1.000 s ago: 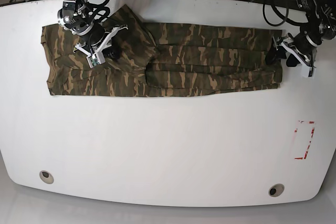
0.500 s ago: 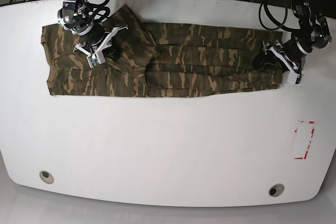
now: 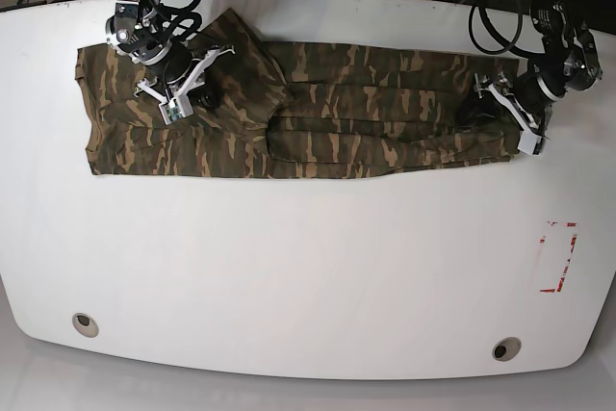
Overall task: Layout the t-shirt on the table in an organized manner, then fold the t-shirt properly
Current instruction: 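Drag the shirt strip away from the base with both grippers, then grasp the shirt end with the left gripper and lift it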
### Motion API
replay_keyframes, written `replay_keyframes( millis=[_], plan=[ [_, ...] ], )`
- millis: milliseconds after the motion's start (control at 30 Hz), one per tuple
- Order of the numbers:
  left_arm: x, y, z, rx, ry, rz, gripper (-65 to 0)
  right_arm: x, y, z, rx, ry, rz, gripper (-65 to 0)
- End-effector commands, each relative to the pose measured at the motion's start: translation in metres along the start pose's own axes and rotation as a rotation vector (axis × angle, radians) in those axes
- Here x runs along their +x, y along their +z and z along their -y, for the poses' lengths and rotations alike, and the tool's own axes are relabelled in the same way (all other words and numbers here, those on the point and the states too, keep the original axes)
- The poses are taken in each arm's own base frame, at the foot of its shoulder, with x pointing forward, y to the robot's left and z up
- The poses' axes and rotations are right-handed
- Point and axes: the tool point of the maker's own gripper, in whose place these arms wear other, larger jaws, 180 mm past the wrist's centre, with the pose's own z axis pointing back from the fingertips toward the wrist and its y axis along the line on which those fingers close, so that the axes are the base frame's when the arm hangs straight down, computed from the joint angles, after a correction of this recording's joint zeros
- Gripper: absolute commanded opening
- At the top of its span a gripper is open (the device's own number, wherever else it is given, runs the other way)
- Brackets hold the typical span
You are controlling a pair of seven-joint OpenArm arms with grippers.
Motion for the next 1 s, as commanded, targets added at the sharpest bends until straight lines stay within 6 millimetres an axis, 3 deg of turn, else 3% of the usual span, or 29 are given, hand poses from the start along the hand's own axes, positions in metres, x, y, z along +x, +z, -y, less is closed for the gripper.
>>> replay_keyframes(
  millis=[0,167,300,433,733,967],
  plan=[
    [0.001,0.002,-0.003,0.010,-0.015,-0.016,-33.5,-0.026,0.003,0.008,-0.034,0.028,-0.125,-65.0],
    [0.002,0.002,-0.003,0.010,-0.015,-0.014,-53.8,-0.027,0.003,0.008,-0.034,0.027,-0.126,-65.0],
    [0.004,0.003,-0.003,0.010,-0.020,-0.009,-60.6,-0.027,0.003,0.008,-0.034,0.027,-0.126,-65.0],
    [0.007,0.003,-0.002,0.010,-0.028,-0.002,-62.0,-0.027,0.003,0.008,-0.034,0.027,-0.126,-65.0],
    [0.053,0.026,-0.001,0.067,-0.134,0.105,-62.1,-0.026,0.001,0.004,-0.027,0.019,-0.124,-65.0],
    [0.072,0.050,-0.022,0.178,-0.240,0.096,-62.1,-0.024,-0.006,-0.016,0.000,-0.028,-0.104,-65.0]
  ],
)
